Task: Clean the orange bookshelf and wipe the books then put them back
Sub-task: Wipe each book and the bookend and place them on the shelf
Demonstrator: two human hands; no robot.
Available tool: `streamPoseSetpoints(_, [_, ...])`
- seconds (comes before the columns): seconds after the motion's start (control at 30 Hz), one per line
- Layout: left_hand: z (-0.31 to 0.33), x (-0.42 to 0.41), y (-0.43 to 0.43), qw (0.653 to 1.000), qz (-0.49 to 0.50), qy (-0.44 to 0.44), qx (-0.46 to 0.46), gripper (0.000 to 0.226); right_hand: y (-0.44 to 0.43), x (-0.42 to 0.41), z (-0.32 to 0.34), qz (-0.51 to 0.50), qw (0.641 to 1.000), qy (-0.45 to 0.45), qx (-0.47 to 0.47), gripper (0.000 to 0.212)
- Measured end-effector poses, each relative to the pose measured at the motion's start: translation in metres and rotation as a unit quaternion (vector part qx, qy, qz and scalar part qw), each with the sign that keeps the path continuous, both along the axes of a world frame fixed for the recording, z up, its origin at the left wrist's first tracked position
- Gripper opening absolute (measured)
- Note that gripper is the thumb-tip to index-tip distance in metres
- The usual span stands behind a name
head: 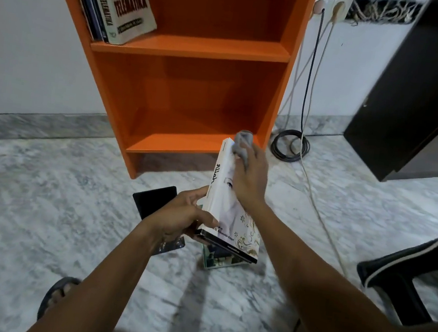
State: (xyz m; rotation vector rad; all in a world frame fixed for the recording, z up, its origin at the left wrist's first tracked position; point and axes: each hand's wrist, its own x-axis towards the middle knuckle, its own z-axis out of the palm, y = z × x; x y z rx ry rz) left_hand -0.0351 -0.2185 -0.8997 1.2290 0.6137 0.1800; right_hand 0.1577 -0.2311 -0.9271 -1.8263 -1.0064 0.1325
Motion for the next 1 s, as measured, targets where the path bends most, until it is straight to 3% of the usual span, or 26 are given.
streamPoseSetpoints(0.13, [-0.004, 0.000, -0.002, 1.000, 0.026, 0.006, -0.006, 0.071, -0.020, -0.039, 0.015, 0.156, 0.986, -0.023, 0.050, 0.034])
streamPoseSetpoints(0.27, [-0.009, -0.001, 0.003, 0.994, 0.105, 0.025, -0.007, 0.056, -0.048, -0.068, 0.003, 0.245, 0.967, 0.032, 0.056, 0.039])
streamPoseSetpoints(0.37, [-0.011, -0.005, 0.007, 0.991, 0.135, 0.016, 0.009, 0.045, -0.065, -0.083, -0.017, 0.233, 0.967, 0.060, 0.079, 0.040])
streamPoseSetpoints(0.57, [0.001, -0.009, 0.016, 0.992, 0.124, -0.032, -0.005, 0.071, -0.087, -0.066, -0.048, 0.116, 0.989, -0.009, 0.087, 0.042])
streamPoseSetpoints(0.63, [0.010, -0.012, 0.021, 0.991, 0.128, -0.037, -0.002, 0.071, -0.078, -0.057, -0.041, 0.024, 0.995, 0.086, 0.054, 0.036])
streamPoseSetpoints(0.7, [0.017, -0.016, 0.026, 0.991, 0.126, -0.043, -0.011, 0.073, -0.065, -0.034, -0.027, -0.047, 0.973, 0.228, 0.003, 0.025])
streamPoseSetpoints(0.73, [0.020, -0.019, 0.028, 0.991, 0.122, -0.048, -0.012, 0.073, -0.058, -0.022, -0.016, -0.037, 0.941, 0.337, -0.006, 0.024])
streamPoseSetpoints(0.8, [0.024, -0.023, 0.033, 0.992, 0.103, -0.067, -0.028, 0.073, -0.050, -0.002, 0.000, 0.065, 0.824, 0.562, 0.011, 0.043])
streamPoseSetpoints(0.87, [0.028, -0.026, 0.037, 0.992, 0.083, -0.083, -0.050, 0.075, -0.050, 0.005, 0.015, 0.153, 0.767, 0.622, 0.033, 0.058])
streamPoseSetpoints(0.9, [0.029, -0.025, 0.039, 0.992, 0.084, -0.080, -0.049, 0.073, -0.050, 0.006, 0.019, 0.187, 0.761, 0.620, 0.038, 0.074])
streamPoseSetpoints(0.97, [0.032, -0.021, 0.042, 0.993, 0.112, -0.044, 0.009, 0.062, -0.048, 0.005, 0.029, 0.222, 0.780, 0.584, 0.032, 0.097])
streamPoseSetpoints(1.0, [0.034, -0.017, 0.043, 0.987, 0.136, -0.006, 0.090, 0.056, -0.046, 0.003, 0.034, 0.211, 0.812, 0.543, 0.036, 0.085])
